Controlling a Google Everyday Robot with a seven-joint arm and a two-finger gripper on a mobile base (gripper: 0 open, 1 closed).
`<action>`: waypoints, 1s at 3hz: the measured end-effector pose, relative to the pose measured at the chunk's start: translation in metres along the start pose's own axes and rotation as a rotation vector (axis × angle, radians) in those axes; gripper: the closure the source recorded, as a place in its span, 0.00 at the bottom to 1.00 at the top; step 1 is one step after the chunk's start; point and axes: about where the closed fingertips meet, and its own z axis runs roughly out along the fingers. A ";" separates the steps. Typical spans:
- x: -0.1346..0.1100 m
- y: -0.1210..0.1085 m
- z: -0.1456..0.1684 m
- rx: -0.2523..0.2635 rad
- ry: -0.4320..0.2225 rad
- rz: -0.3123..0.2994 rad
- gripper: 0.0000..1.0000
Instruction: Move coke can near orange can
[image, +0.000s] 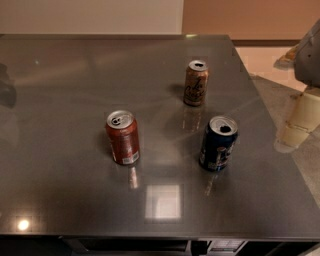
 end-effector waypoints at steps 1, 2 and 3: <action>0.000 0.000 0.000 0.000 0.000 0.000 0.00; -0.009 -0.003 0.005 -0.023 -0.012 0.002 0.00; -0.030 -0.009 0.017 -0.056 -0.048 -0.002 0.00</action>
Offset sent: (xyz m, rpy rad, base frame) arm 0.0120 0.0176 -0.0096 0.0392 0.0698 0.0139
